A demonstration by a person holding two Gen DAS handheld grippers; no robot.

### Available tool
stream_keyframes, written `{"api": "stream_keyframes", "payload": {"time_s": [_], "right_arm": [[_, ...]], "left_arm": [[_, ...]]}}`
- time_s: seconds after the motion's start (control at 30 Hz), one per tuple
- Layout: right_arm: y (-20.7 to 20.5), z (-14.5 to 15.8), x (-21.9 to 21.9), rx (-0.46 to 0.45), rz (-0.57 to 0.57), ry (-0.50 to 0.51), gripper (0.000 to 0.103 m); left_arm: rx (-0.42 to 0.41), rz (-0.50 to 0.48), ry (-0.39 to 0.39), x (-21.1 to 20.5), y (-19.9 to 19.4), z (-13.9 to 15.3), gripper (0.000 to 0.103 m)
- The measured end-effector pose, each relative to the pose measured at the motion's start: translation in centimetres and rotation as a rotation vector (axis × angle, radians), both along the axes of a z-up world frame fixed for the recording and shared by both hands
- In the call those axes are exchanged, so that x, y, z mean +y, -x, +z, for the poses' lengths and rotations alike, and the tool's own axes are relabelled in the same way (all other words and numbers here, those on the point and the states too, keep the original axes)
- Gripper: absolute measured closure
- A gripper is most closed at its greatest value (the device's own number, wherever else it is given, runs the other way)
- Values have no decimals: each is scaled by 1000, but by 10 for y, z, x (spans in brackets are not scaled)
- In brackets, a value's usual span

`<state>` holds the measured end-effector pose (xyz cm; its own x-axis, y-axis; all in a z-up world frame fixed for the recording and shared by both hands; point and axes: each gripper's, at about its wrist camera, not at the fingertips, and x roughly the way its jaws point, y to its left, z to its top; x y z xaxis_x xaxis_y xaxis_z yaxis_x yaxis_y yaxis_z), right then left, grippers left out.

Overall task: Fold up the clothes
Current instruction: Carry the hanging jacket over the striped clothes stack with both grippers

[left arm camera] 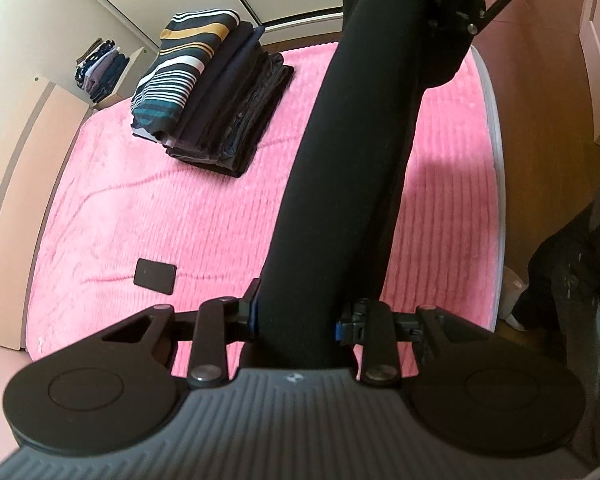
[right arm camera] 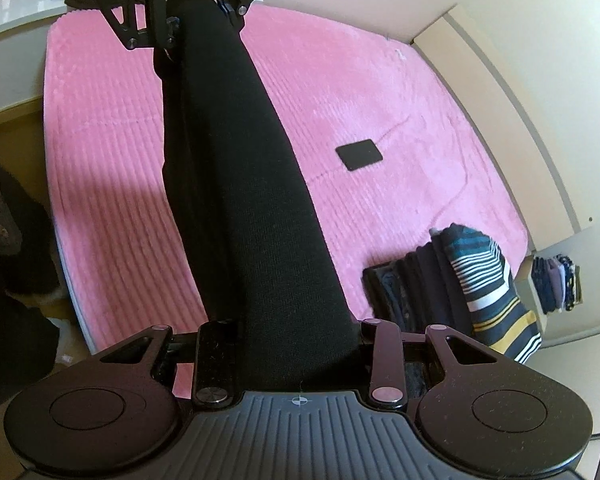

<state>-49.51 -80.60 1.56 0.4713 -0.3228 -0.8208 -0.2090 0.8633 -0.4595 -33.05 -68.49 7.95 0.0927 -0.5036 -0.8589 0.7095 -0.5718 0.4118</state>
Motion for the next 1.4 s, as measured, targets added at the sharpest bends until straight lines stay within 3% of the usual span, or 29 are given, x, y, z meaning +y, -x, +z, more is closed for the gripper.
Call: {"api": "stream_keyframes", "payload": {"time_s": [0.57, 0.83, 1.1, 1.4], "right_arm": [[-41, -3, -2, 86, -138, -10, 68], [-54, -7, -18, 115, -131, -29, 68], [-48, -9, -58, 103, -56, -49, 68], [-13, -12, -134, 74, 92, -86, 68]], "left_arm": [[65, -123, -7, -36, -47, -26, 75], [68, -142, -11, -53, -65, -34, 75], [64, -92, -25, -79, -63, -38, 75], [33, 56, -66, -130, -21, -40, 75]]}}
